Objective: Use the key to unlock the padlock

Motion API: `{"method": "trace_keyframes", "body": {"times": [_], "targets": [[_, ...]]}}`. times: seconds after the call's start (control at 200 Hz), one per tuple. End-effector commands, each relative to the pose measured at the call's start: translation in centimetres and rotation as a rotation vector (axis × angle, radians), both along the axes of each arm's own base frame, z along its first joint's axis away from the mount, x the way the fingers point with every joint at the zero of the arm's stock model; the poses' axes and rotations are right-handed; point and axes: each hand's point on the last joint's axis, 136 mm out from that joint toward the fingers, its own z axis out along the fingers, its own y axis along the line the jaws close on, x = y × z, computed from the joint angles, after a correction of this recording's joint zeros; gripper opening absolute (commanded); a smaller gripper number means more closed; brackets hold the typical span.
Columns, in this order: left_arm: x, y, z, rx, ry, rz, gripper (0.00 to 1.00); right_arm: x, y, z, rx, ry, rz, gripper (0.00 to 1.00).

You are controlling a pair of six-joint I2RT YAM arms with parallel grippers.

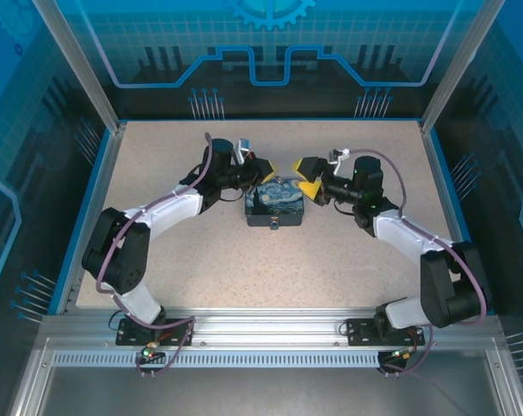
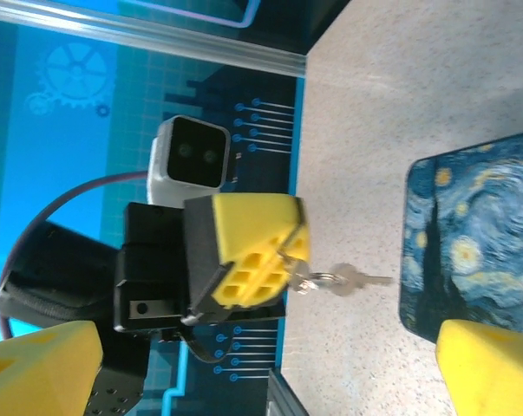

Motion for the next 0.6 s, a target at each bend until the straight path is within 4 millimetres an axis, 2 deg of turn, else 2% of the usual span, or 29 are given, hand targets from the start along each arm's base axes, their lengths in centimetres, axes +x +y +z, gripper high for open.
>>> {"method": "trace_keyframes", "body": {"times": [0.0, 0.015, 0.035, 0.115, 0.235, 0.305, 0.355, 0.405, 0.475, 0.525, 0.54, 0.59], "targets": [[0.4, 0.6, 3.4, -0.063, -0.067, 0.065, 0.00, 0.3, -2.0, -1.0, -0.152, 0.038, -0.045, 1.00], [0.3, 0.6, 3.3, -0.062, -0.065, 0.068, 0.00, 0.1, -2.1, -1.4, -0.170, 0.044, -0.039, 1.00], [0.4, 0.7, 3.5, -0.062, -0.068, 0.072, 0.00, 0.4, -2.2, -0.4, -0.186, 0.019, -0.040, 1.00], [0.5, 0.7, 4.0, -0.070, -0.078, 0.078, 0.00, 0.2, -3.2, -0.5, -0.276, 0.027, -0.064, 1.00], [0.7, 0.7, 4.6, -0.084, -0.086, 0.091, 0.00, 0.5, -6.1, -0.7, -0.406, 0.014, -0.188, 1.00], [0.9, 0.8, 5.0, -0.092, -0.092, 0.101, 0.00, 0.5, -7.2, -0.6, -0.393, -0.013, -0.253, 1.00], [1.0, 0.9, 5.1, -0.098, -0.091, 0.112, 0.00, 0.4, -7.2, 0.3, -0.356, -0.050, -0.256, 1.00], [1.1, 1.0, 5.2, -0.107, -0.093, 0.126, 0.00, -0.1, -7.2, -0.5, -0.363, -0.008, -0.225, 1.00], [1.1, 1.0, 5.3, -0.116, -0.089, 0.141, 0.00, 0.0, -5.8, 0.1, -0.317, -0.038, -0.148, 1.00], [1.2, 1.0, 5.3, -0.127, -0.090, 0.153, 0.00, 0.3, -4.9, 1.4, -0.242, -0.087, -0.122, 1.00], [1.2, 1.0, 5.4, -0.130, -0.089, 0.154, 0.00, 0.1, -4.7, 0.8, -0.227, -0.077, -0.112, 1.00], [1.2, 1.0, 5.4, -0.141, -0.087, 0.165, 0.00, 0.3, -4.0, 1.3, -0.170, -0.092, -0.091, 1.00]]}}
